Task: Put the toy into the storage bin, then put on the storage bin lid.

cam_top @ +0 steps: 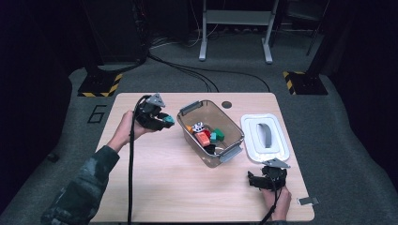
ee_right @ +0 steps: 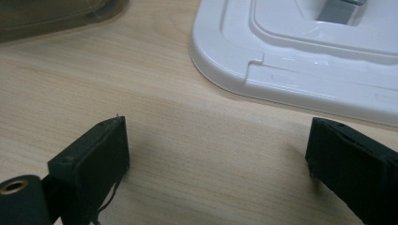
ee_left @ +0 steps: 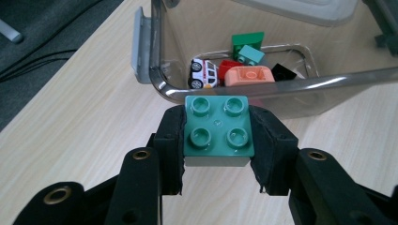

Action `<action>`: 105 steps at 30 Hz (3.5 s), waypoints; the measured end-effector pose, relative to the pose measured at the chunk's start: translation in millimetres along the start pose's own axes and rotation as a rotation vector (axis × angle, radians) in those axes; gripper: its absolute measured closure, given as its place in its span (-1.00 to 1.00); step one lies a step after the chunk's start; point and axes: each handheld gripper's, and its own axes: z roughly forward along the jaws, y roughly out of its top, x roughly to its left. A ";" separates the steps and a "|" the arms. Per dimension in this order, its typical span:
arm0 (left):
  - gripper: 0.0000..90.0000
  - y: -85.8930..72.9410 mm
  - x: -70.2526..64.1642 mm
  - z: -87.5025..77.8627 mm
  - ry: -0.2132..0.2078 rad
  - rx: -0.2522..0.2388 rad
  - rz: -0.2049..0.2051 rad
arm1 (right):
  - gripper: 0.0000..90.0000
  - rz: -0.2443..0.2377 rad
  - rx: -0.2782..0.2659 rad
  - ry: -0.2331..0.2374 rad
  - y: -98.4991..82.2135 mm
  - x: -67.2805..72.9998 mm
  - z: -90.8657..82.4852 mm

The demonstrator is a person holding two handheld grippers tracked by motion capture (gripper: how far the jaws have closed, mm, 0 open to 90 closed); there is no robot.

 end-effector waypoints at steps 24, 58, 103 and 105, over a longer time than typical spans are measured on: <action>0.31 63.1 15.4 68.0 -0.021 0.265 0.065 | -0.88 -0.006 0.001 0.000 -0.2 -0.1 0.0; -0.74 -21.7 5.9 23.9 0.004 0.022 -0.083 | -0.86 0.023 -0.004 0.016 0.3 -3.6 -1.8; -1.00 -184.1 -37.5 85.2 0.138 -0.064 -0.274 | -0.33 0.119 0.054 -0.043 100.3 -69.7 59.3; -1.00 -184.3 -37.5 84.9 0.135 -0.063 -0.273 | -0.15 0.134 0.035 -0.056 102.6 -71.6 64.2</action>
